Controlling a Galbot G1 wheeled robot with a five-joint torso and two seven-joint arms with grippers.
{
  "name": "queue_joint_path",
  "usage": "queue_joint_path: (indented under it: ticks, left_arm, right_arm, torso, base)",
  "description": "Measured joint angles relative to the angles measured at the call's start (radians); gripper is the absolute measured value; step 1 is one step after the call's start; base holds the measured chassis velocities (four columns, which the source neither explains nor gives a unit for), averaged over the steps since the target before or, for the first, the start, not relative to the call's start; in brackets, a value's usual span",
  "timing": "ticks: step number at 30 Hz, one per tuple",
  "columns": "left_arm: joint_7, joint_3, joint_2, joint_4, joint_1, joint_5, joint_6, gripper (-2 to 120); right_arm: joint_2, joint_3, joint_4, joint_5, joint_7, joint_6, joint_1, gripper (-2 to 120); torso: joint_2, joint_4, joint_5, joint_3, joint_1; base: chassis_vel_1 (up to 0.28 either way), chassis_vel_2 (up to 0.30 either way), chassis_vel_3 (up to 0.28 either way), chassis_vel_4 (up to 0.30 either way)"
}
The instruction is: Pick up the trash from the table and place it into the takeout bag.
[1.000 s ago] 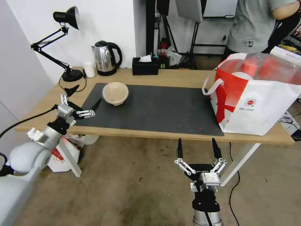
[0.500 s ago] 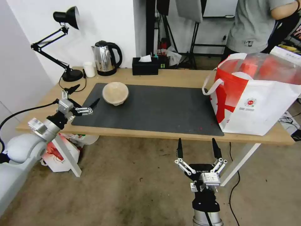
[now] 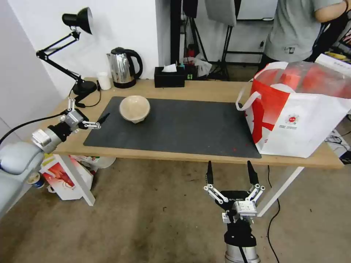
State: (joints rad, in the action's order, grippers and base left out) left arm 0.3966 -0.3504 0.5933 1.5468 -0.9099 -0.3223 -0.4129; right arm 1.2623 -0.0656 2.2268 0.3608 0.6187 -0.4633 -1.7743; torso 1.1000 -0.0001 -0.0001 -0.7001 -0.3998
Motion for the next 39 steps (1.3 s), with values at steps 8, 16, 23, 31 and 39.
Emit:
queue_joint_path:
  ticks: [8,16,23,31,39]
  left_arm:
    - [0.012,0.083,0.018,-0.034,0.069,0.020,-0.014,100]
    - [0.017,0.137,0.046,-0.057,0.112,0.026,-0.016,100]
    - [0.021,0.152,0.059,-0.067,0.126,0.035,-0.018,100]
    - [0.036,0.178,0.065,-0.095,0.161,0.059,-0.026,100]
    - [0.047,0.217,0.087,-0.153,0.212,0.097,-0.041,100]
  right_arm:
    - [0.000,0.000,0.000,0.000,0.000,0.000,0.000,100]
    - [0.000,0.000,0.000,0.000,0.000,0.000,0.000,100]
    - [0.000,0.000,0.000,0.000,0.000,0.000,0.000,100]
    - [0.000,0.000,0.000,0.000,0.000,0.000,0.000,100]
    - [0.000,0.000,0.000,0.000,0.000,0.000,0.000,100]
  torso:
    - [0.000,0.0001,0.0000,0.000,0.000]
    - [0.000,0.0001,0.0001,0.000,0.000]
    - [0.000,0.0001,0.0001,0.000,0.000]
    - [0.000,0.0001,0.0002,0.000,0.000]
    - [0.000,0.0001,0.0002,0.000,0.000]
  base:
    - [0.000,0.000,0.000,0.000]
    - [0.000,0.000,0.000,0.000]
    - [0.000,0.000,0.000,0.000]
    - [0.000,0.000,0.000,0.000]
    - [0.000,0.000,0.000,0.000]
